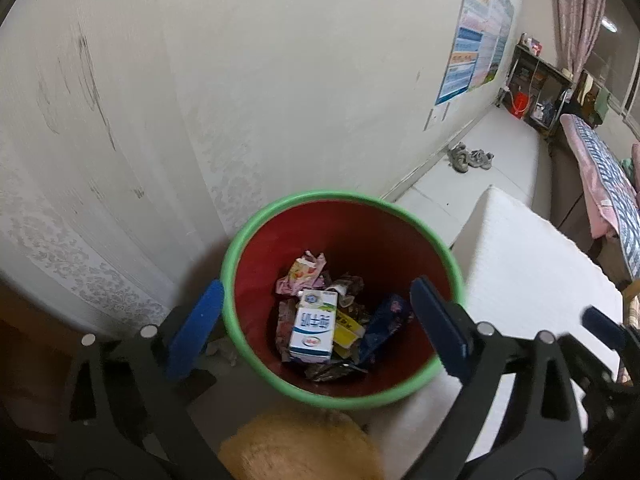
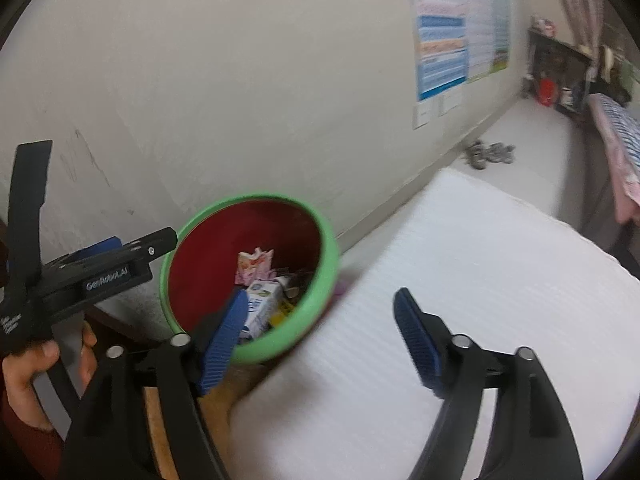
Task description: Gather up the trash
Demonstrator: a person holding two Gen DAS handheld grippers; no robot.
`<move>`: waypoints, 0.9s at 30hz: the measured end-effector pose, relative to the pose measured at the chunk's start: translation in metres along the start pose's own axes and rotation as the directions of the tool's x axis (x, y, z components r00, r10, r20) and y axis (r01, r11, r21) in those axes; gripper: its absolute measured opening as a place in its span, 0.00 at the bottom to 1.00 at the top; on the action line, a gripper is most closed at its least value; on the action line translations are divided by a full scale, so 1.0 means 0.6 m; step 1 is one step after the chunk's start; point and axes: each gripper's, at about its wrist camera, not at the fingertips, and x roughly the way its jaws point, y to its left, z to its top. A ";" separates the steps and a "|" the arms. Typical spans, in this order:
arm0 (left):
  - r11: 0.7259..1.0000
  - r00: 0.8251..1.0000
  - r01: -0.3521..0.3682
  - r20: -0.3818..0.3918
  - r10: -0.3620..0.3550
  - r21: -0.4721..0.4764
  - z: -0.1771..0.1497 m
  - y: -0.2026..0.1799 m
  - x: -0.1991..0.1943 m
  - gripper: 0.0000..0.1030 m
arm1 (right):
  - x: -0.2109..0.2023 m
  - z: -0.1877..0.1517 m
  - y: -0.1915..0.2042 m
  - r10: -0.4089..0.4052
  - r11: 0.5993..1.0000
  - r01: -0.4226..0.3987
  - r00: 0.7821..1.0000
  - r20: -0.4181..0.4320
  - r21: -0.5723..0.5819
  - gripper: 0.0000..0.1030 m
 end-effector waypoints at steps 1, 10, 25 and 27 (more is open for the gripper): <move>1.000 1.000 0.011 0.012 -0.011 -0.005 -0.003 -0.007 -0.011 0.91 | -0.018 -0.007 -0.007 -0.001 1.000 0.001 1.000 0.022 0.011 0.78; 0.996 0.973 0.042 0.225 -0.058 0.079 -0.015 -0.097 -0.146 0.95 | -0.213 -0.059 -0.069 0.048 0.991 -0.087 0.936 0.349 0.099 0.94; 0.992 0.868 0.026 0.490 -0.083 0.122 -0.040 -0.191 -0.308 0.95 | -0.351 -0.137 -0.112 -0.291 0.957 0.233 0.802 0.522 0.175 0.93; 0.991 0.868 0.043 0.486 -0.098 0.123 -0.041 -0.192 -0.310 0.95 | -0.351 -0.150 -0.107 -0.307 0.952 0.265 0.798 0.519 0.155 0.93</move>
